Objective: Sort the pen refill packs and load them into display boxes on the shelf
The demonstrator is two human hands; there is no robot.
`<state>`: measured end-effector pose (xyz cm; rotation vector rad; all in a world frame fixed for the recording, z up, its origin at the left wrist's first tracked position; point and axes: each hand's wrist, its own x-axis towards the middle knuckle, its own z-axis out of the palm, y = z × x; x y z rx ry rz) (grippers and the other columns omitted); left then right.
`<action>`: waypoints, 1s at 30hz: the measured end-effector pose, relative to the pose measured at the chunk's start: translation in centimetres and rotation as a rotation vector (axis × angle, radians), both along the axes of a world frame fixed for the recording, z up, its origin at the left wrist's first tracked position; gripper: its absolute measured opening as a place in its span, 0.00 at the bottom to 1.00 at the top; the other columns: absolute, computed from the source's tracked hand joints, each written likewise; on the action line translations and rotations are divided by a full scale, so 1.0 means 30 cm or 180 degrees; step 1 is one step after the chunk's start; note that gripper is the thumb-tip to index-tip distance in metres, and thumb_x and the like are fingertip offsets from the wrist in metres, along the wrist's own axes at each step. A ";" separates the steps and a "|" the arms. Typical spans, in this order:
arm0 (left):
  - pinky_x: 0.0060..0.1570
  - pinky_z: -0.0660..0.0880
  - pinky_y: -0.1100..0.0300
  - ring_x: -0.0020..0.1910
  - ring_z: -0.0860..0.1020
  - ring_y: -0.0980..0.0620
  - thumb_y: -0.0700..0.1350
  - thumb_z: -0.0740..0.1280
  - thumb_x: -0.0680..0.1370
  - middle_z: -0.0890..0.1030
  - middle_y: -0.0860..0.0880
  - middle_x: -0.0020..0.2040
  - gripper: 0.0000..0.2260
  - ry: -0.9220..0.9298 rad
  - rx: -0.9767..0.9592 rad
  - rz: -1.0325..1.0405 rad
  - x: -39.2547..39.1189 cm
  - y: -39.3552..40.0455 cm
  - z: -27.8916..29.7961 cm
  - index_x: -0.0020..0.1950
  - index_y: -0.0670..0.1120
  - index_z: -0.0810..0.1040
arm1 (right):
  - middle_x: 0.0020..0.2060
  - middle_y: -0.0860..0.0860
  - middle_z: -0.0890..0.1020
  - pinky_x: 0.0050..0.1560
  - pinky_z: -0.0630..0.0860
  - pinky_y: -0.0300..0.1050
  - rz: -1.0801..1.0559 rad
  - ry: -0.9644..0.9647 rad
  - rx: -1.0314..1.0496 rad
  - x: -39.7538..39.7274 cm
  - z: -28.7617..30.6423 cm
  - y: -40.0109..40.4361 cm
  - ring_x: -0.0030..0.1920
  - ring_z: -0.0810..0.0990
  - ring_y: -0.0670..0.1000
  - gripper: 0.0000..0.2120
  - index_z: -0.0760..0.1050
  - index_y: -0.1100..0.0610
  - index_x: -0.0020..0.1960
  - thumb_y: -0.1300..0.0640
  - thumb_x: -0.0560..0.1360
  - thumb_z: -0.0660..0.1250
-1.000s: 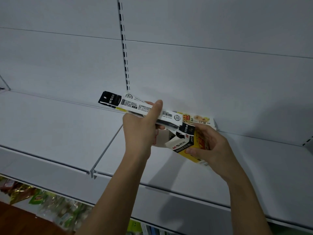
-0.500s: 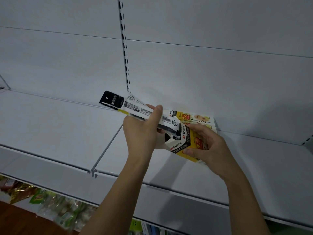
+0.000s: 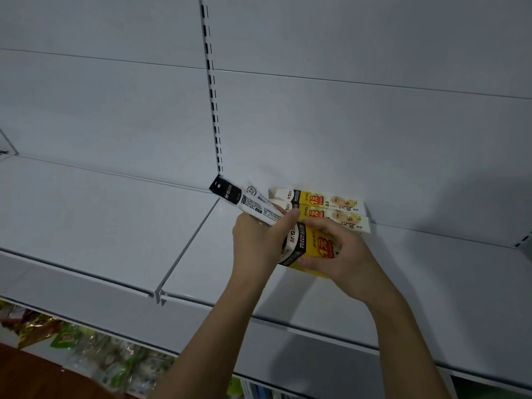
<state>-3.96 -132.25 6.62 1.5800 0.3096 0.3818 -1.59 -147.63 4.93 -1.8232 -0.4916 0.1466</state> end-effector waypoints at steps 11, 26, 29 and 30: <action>0.46 0.82 0.48 0.49 0.83 0.43 0.47 0.62 0.82 0.85 0.45 0.48 0.11 0.0163 -0.0691 -0.0108 0.017 0.150 0.009 0.54 0.40 0.77 | 0.50 0.30 0.80 0.48 0.76 0.29 -0.0136 0.0025 -0.0184 0.036 -0.015 0.002 0.53 0.79 0.34 0.28 0.76 0.38 0.57 0.63 0.67 0.79; 0.40 0.82 0.57 0.44 0.85 0.51 0.36 0.67 0.78 0.86 0.48 0.44 0.05 0.0036 0.0260 -0.0223 0.010 0.200 -0.076 0.45 0.43 0.82 | 0.54 0.37 0.78 0.59 0.78 0.46 -0.0407 0.0004 -0.0725 0.054 -0.058 0.013 0.55 0.78 0.39 0.29 0.77 0.39 0.60 0.59 0.65 0.81; 0.33 0.79 0.61 0.41 0.85 0.51 0.35 0.71 0.76 0.86 0.47 0.44 0.03 0.0176 0.0331 -0.0458 0.011 0.165 -0.091 0.46 0.42 0.81 | 0.56 0.36 0.76 0.60 0.78 0.49 -0.0421 -0.0048 -0.0864 0.053 -0.066 0.027 0.57 0.76 0.43 0.29 0.76 0.36 0.58 0.58 0.65 0.81; 0.33 0.79 0.62 0.41 0.85 0.51 0.36 0.72 0.75 0.85 0.48 0.44 0.03 0.0234 0.0409 -0.0516 0.013 0.146 -0.101 0.46 0.43 0.81 | 0.56 0.36 0.75 0.60 0.78 0.49 -0.0409 -0.0058 -0.0916 0.053 -0.071 0.033 0.58 0.76 0.43 0.29 0.75 0.35 0.57 0.58 0.64 0.81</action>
